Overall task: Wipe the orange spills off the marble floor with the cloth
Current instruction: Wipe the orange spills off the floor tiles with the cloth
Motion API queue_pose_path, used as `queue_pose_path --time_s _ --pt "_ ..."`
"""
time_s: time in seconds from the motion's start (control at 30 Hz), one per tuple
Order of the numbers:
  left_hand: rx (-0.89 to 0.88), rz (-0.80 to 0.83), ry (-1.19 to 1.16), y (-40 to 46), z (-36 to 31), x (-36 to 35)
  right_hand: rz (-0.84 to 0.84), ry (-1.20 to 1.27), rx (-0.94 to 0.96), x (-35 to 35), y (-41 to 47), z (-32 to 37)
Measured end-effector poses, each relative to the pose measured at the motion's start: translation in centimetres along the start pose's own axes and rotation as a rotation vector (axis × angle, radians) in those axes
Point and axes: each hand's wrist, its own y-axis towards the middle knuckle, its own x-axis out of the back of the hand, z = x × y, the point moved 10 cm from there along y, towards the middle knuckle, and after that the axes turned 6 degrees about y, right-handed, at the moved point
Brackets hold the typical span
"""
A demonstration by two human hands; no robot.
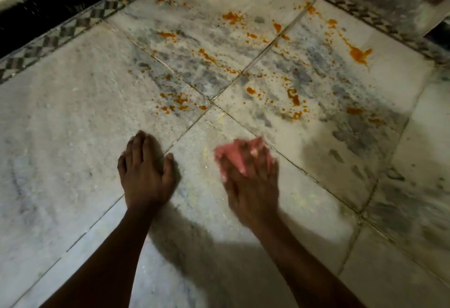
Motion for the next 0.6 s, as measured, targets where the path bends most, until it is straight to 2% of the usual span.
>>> queue_pose_path --time_s 0.03,0.1,0.17,0.23,0.3,0.4,0.5,0.53,0.6 --pt "-0.003 0.0 -0.004 0.0 0.0 0.1 0.043 0.014 0.075 0.1 -3.7 1.0" --pt "-0.001 -0.004 -0.013 0.0 -0.2 0.3 0.096 0.029 0.061 0.7 -9.6 -1.5" --pt "-0.003 -0.005 -0.016 0.0 -0.3 0.5 0.113 0.013 -0.131 1.6 -10.6 -7.7" --pt "-0.009 -0.002 -0.011 0.0 -0.5 0.4 0.011 0.024 -0.399 2.3 -7.7 -12.5" --pt "-0.013 0.001 -0.006 -0.2 -0.5 0.1 -0.059 0.042 -0.508 1.4 -2.6 -12.7" --pt "-0.005 0.003 0.0 -0.1 0.0 -0.2 -0.025 0.043 -0.273 -0.2 3.0 -4.9" --pt "0.017 0.014 -0.001 -0.1 0.0 0.5 0.054 0.048 0.071 -0.2 -1.9 2.2" --pt "0.023 0.025 -0.004 -0.2 0.0 0.6 0.047 0.058 0.125 0.6 -4.8 2.6" --pt "0.009 0.054 -0.027 -0.1 -0.2 0.6 0.032 0.044 0.07 1.4 -7.6 -0.2"
